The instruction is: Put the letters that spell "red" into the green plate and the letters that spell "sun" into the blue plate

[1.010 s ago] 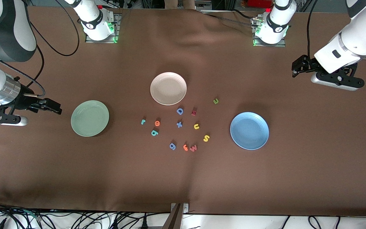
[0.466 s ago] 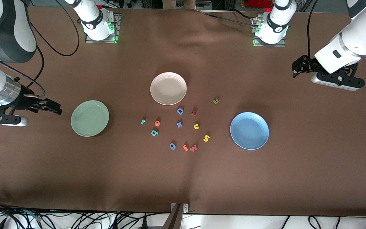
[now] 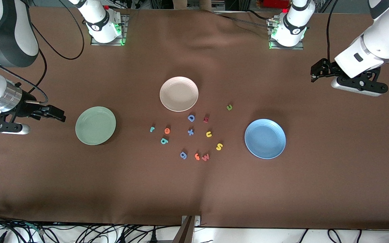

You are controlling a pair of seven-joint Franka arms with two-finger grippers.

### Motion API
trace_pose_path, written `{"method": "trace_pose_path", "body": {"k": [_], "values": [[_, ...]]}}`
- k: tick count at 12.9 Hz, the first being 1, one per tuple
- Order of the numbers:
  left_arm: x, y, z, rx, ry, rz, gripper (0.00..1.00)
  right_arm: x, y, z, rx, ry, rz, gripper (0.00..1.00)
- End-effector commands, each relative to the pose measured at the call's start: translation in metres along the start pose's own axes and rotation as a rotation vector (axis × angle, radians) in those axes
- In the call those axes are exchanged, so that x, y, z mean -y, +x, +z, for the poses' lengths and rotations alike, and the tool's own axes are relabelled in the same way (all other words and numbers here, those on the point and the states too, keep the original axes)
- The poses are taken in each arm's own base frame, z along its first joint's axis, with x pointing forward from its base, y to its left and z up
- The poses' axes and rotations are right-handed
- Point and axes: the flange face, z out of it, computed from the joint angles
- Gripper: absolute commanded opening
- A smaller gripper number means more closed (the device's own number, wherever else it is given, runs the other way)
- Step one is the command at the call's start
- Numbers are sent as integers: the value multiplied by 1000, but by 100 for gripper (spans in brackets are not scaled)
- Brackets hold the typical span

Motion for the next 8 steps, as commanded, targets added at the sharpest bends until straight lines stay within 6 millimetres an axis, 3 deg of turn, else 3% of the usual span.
{"method": "trace_pose_path", "body": {"k": [1, 8], "values": [[0, -2, -3, -1, -27, -7, 100, -1, -3, 1, 6, -4, -8, 100], [0, -2, -3, -1, -27, -9, 100, -3, -3, 5, 8, -13, -2, 100]]}}
